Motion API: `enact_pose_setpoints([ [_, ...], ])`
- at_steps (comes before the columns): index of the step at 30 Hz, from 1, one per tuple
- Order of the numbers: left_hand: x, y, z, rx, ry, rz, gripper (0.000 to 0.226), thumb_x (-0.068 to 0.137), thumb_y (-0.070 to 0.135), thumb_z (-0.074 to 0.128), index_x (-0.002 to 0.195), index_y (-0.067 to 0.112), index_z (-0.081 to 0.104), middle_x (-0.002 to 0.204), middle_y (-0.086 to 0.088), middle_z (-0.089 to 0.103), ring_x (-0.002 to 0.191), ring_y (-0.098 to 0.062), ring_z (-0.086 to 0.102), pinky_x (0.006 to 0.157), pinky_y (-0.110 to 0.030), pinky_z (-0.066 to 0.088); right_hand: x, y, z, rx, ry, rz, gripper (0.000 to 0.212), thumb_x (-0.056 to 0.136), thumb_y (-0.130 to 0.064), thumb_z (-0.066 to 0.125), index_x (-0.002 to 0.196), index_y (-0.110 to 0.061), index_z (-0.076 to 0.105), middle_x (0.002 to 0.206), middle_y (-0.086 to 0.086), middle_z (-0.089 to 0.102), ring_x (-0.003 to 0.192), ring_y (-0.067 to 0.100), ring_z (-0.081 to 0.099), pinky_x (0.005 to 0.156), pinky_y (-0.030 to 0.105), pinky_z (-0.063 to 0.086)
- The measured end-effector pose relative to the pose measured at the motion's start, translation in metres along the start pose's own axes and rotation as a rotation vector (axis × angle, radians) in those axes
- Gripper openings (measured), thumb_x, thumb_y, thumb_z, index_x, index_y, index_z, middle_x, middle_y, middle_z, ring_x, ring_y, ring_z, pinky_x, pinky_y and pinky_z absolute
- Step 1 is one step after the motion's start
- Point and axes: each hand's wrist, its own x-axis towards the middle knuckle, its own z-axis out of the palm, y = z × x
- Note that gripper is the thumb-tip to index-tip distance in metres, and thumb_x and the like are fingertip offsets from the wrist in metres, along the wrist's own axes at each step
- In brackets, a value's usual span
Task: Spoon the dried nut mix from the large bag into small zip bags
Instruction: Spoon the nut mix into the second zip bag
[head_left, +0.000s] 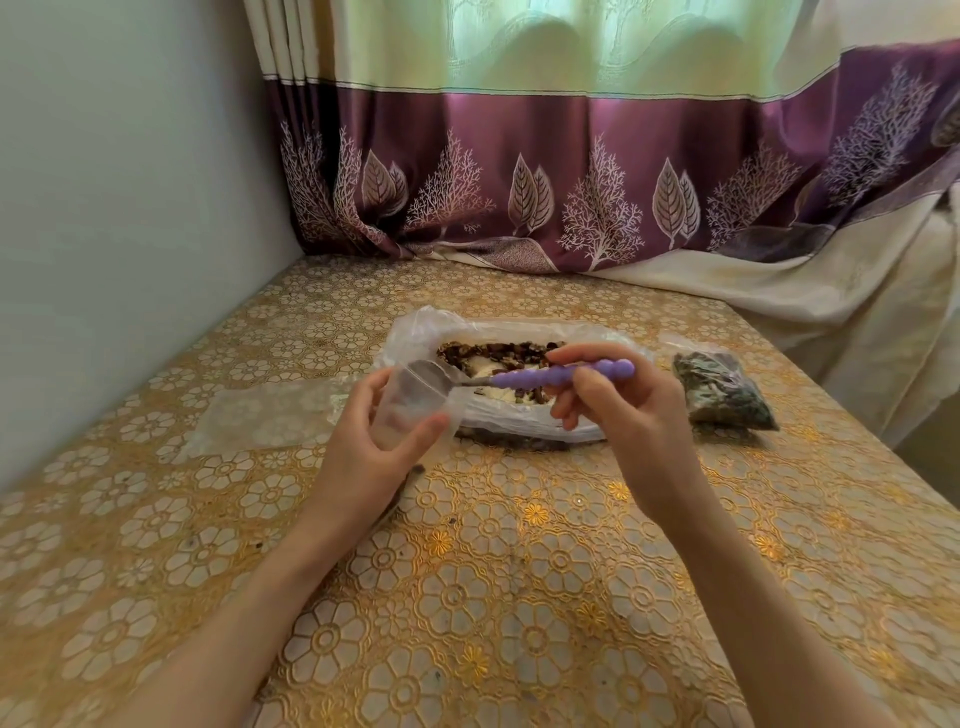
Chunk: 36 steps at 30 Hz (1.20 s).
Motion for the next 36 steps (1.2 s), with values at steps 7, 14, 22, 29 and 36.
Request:
enact_pose_setpoints([
  [7, 0.001, -0.007, -0.003, 0.017, -0.012, 0.012, 0.067, 0.068, 0.056, 0.07, 0.125, 0.033, 0.043, 0.121, 0.003, 0.056, 0.097, -0.018, 0.064, 0.057, -0.023, 0.055, 0.009, 0.009, -0.021, 0.082, 0.376, 0.113, 0.02, 0.096, -0.01, 0.049, 0.082, -0.011, 0.063, 0.063, -0.003, 0.069, 0.056, 0.01, 0.057, 0.053, 0.017, 0.049],
  [14, 0.001, -0.006, -0.002, 0.083, -0.001, 0.04, 0.07, 0.067, 0.062, 0.069, 0.125, 0.034, 0.042, 0.111, 0.018, 0.057, 0.091, 0.001, 0.063, 0.061, -0.017, 0.054, 0.011, 0.032, -0.032, -0.339, 0.56, 0.091, 0.03, 0.097, -0.022, 0.05, 0.072, -0.016, 0.064, 0.07, -0.003, 0.071, 0.048, 0.004, 0.059, 0.048, 0.017, 0.048],
  [22, 0.002, -0.008, -0.002, 0.138, 0.007, 0.029, 0.075, 0.058, 0.077, 0.062, 0.122, 0.045, 0.039, 0.116, 0.025, 0.053, 0.104, 0.004, 0.056, 0.078, -0.018, 0.049, 0.021, 0.048, -0.027, -0.509, 0.592, 0.066, 0.029, 0.097, -0.023, 0.051, 0.085, -0.002, 0.066, 0.071, -0.008, 0.07, 0.047, 0.002, 0.061, 0.052, 0.021, 0.053],
  [29, 0.001, -0.006, -0.001, 0.155, -0.005, 0.043, 0.071, 0.067, 0.067, 0.064, 0.126, 0.033, 0.043, 0.115, 0.023, 0.054, 0.104, 0.004, 0.056, 0.077, -0.017, 0.049, 0.032, 0.061, -0.024, -0.566, 0.559, 0.115, 0.023, 0.095, -0.021, 0.053, 0.086, -0.014, 0.073, 0.074, 0.002, 0.07, 0.05, 0.002, 0.062, 0.057, 0.021, 0.053],
  [36, 0.001, -0.004, 0.001, 0.146, -0.02, 0.016, 0.067, 0.066, 0.059, 0.064, 0.125, 0.037, 0.041, 0.121, 0.017, 0.053, 0.109, -0.005, 0.056, 0.078, -0.017, 0.05, 0.03, 0.064, -0.03, -0.373, 0.59, 0.271, 0.021, 0.094, -0.016, 0.054, 0.087, -0.016, 0.074, 0.075, -0.001, 0.07, 0.051, -0.002, 0.059, 0.062, 0.022, 0.051],
])
